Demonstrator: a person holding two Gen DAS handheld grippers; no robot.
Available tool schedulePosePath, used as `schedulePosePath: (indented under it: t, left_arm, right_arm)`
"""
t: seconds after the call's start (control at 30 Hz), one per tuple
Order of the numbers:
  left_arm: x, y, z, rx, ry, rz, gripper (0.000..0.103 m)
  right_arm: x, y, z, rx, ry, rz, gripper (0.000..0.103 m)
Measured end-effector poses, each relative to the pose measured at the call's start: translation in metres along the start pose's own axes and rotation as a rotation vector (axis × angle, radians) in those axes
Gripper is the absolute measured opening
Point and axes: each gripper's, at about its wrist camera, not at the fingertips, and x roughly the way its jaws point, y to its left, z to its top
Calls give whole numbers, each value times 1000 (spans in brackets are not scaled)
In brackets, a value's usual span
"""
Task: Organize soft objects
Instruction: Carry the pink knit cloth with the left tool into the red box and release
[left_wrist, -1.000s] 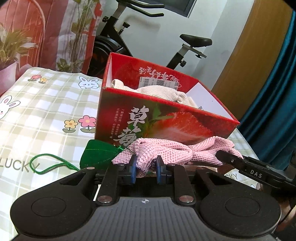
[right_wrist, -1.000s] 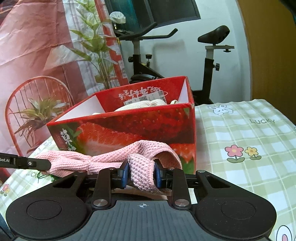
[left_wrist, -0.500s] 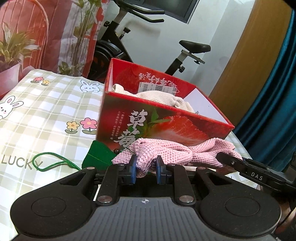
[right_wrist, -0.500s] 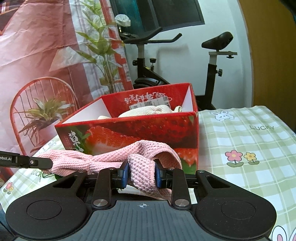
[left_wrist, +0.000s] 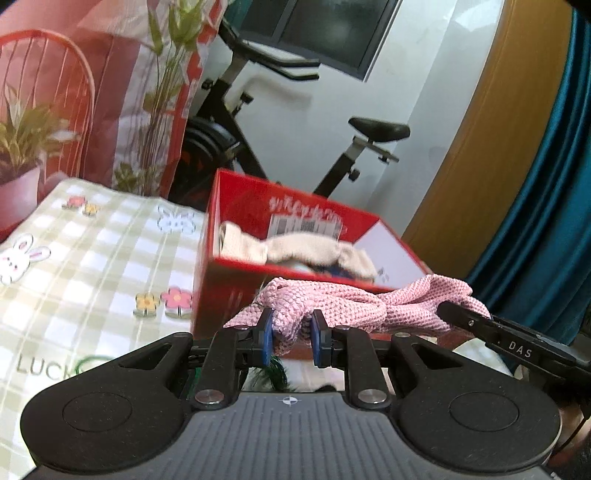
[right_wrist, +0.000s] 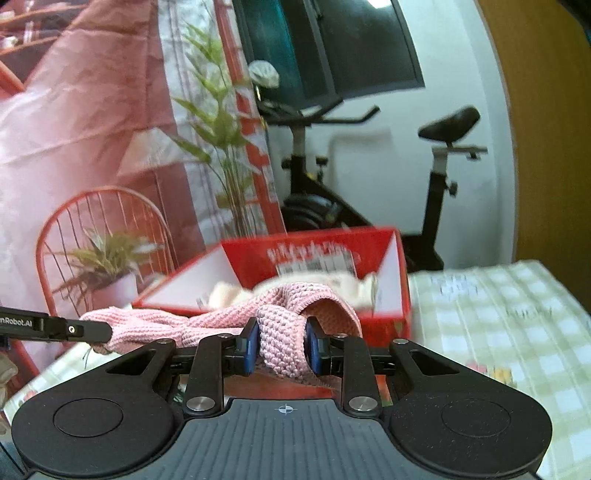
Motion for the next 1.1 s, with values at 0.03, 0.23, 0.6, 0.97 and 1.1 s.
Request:
schedulePosePath:
  t: [0.03,0.23,0.6,0.97,1.1]
  left_arm:
    - [0,0,3,-1,-5,-1,22]
    - [7,-1,17,8,-21,-1,22]
    - [42,5,43,-7,-7,9,49]
    - [51,15,54,-28,-12,40,63]
    - [59,12,59,-5,-6,54,63]
  right_arm:
    - [0,1,5,-8,-9,3,24]
    - [14,1,29,-33,-22,-10,22]
    - [66,-10,34,-3,64,-90,19]
    - [96,-9,28,8,155,-147,19]
    - [100,-9,29,11,164,-160,19]
